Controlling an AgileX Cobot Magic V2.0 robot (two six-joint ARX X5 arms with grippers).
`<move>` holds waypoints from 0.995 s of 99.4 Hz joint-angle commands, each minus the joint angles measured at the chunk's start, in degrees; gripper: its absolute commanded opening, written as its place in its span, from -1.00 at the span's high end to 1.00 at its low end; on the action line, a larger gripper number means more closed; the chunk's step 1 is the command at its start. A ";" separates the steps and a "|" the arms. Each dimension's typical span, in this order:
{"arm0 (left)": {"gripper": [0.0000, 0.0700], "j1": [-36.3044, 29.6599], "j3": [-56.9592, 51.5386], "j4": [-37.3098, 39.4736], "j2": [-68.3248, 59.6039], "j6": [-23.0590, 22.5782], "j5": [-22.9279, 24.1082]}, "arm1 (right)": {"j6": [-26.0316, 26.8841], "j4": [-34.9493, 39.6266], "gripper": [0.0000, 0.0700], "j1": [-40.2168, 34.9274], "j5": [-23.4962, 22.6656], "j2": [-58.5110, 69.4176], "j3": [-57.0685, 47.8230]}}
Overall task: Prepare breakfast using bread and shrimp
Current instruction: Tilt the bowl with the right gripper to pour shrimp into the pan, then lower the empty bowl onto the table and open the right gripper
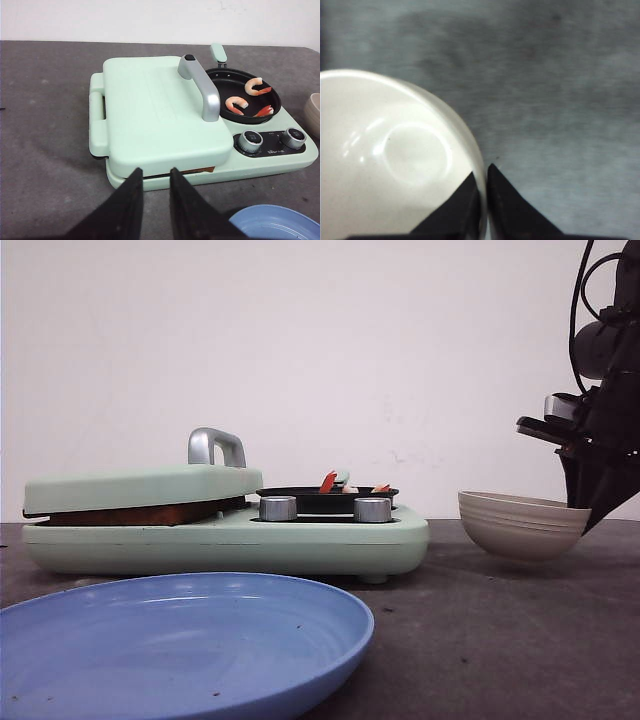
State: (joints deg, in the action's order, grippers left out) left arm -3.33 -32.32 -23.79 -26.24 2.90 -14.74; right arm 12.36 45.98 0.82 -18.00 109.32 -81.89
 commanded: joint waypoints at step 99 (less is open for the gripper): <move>0.99 -0.07 -0.07 0.59 -0.28 -0.57 0.17 | -5.73 -1.05 -0.07 -0.68 4.20 -5.99 -1.05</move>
State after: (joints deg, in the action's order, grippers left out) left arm -3.33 -32.32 -23.81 -26.24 2.90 -14.74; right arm 7.55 46.26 0.21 -13.47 105.73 -81.89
